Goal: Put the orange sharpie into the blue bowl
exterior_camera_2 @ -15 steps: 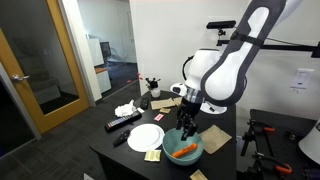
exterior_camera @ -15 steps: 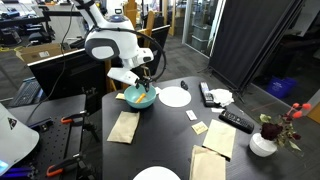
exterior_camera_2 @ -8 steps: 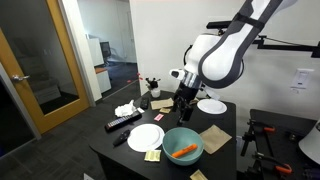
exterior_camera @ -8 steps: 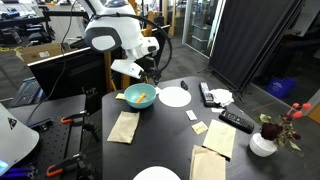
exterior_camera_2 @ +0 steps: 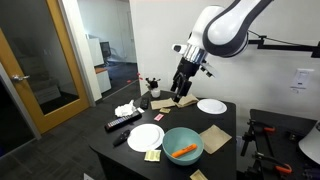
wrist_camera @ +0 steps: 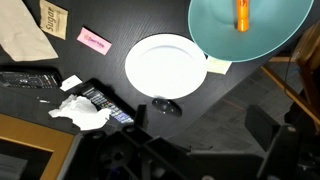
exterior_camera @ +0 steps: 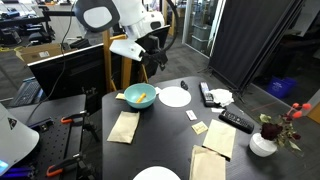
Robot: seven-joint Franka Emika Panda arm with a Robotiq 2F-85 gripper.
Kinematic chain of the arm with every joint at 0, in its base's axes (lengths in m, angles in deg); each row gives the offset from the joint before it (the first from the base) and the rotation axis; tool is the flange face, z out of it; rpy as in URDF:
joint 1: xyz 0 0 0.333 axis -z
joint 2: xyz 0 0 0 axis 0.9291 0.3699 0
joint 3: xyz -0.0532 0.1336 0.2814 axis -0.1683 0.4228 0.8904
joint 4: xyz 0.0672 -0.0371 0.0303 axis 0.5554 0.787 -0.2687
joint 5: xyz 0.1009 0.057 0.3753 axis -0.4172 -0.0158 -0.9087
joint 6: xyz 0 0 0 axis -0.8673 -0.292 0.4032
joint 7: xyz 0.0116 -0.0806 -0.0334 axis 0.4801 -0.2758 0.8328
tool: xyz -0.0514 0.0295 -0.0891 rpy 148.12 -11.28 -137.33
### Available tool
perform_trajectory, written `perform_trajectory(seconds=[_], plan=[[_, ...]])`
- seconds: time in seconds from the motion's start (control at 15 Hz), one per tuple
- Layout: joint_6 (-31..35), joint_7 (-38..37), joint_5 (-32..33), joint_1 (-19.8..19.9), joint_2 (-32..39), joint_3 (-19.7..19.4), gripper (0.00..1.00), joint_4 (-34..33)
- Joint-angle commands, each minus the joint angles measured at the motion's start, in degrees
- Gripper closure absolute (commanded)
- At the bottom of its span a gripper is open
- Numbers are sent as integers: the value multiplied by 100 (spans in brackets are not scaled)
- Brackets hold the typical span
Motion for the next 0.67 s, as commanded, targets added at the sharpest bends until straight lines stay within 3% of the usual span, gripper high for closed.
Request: perform_trajectory(seconds=[0.0,0.6], plan=[[-326,-451,483,130,-569,-44,0,156],[-220,-451,516,124,-526,-22,0,60]])
